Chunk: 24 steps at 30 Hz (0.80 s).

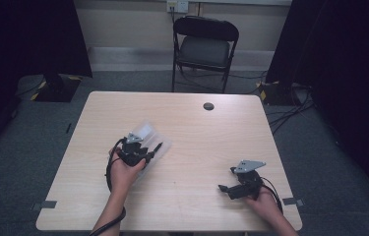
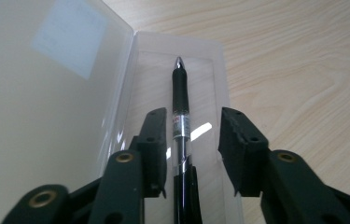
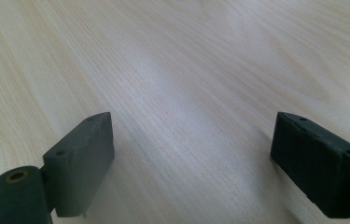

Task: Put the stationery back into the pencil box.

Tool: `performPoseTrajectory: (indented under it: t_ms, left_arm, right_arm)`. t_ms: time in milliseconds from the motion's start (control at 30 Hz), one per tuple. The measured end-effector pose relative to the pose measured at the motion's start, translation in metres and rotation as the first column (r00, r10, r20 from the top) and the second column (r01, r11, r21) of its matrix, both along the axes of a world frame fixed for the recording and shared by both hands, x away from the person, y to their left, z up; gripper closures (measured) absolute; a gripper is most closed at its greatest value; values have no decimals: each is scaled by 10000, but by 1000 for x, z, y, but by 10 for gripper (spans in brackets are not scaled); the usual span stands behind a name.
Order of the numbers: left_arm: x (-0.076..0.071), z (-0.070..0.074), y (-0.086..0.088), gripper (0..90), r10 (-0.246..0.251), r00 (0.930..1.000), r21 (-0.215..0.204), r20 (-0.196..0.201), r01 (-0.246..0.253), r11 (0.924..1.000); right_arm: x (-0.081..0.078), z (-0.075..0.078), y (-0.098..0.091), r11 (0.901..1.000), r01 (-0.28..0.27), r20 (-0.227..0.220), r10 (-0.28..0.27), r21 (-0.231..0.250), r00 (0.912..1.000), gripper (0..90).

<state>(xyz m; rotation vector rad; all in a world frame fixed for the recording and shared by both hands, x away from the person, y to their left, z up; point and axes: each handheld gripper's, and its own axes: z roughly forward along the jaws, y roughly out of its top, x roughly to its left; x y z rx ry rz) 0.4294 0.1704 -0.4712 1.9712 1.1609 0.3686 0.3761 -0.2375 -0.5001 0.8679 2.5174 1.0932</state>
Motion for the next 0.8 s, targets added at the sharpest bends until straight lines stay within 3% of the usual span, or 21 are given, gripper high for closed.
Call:
performPoseTrajectory:
  t_ms: [167, 200, 267, 433, 800]
  left_arm:
    - [-4, 4, -1, 440, 53, 9999, -445, 107, -49, 9990]
    - [-5, 5, -3, 417, 29, 9998, -362, 185, -23, 9993]
    - [-8, 7, -6, 395, -161, 9994, -183, 301, 167, 9997]
    - [-14, 10, -13, 340, -575, 9963, -326, 647, 597, 9977]
    - [-28, 8, -37, 282, -1446, 9866, -399, 752, 1479, 9882]
  right_arm:
    - [0, 0, 0, 10000, -5, -2, 5, 3, 10000, 125]
    - [0, 0, 0, 10000, 0, -1, 0, 0, 10000, 124]
    - [0, 0, 0, 10000, -1, -3, 1, 3, 10000, 125]
    - [0, 0, 0, 10000, 1, -1, -1, 0, 10000, 124]
    - [0, 0, 0, 10000, -1, 0, 1, 0, 10000, 125]
